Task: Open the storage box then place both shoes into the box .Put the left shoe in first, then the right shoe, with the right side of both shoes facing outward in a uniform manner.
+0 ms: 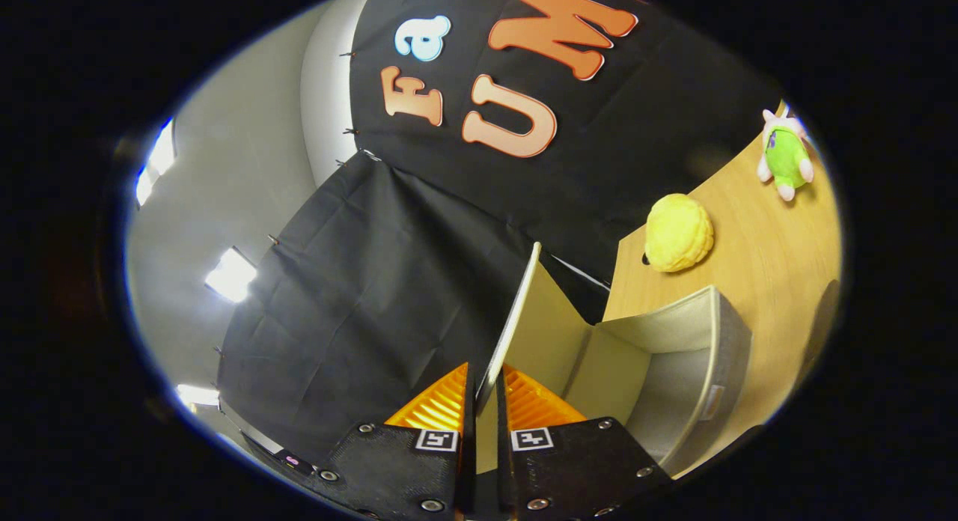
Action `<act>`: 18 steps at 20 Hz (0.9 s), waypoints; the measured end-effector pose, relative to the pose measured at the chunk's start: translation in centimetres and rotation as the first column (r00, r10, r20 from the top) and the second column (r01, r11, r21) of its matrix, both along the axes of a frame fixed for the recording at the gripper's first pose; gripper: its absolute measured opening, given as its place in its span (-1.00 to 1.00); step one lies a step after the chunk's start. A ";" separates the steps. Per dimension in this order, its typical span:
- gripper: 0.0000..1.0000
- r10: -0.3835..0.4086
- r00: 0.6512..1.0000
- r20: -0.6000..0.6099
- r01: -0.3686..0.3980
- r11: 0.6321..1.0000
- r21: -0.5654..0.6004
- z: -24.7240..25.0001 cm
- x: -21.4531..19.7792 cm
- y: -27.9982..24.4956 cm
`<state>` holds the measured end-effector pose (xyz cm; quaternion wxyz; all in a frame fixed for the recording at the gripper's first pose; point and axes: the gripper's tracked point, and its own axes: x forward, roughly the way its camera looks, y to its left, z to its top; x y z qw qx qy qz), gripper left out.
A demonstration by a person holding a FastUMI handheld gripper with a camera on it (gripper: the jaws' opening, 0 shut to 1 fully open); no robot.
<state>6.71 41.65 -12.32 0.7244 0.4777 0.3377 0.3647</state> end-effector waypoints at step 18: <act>-0.77 0.053 0.998 -0.030 -0.057 0.982 -0.179 -5.2 0.2 17.0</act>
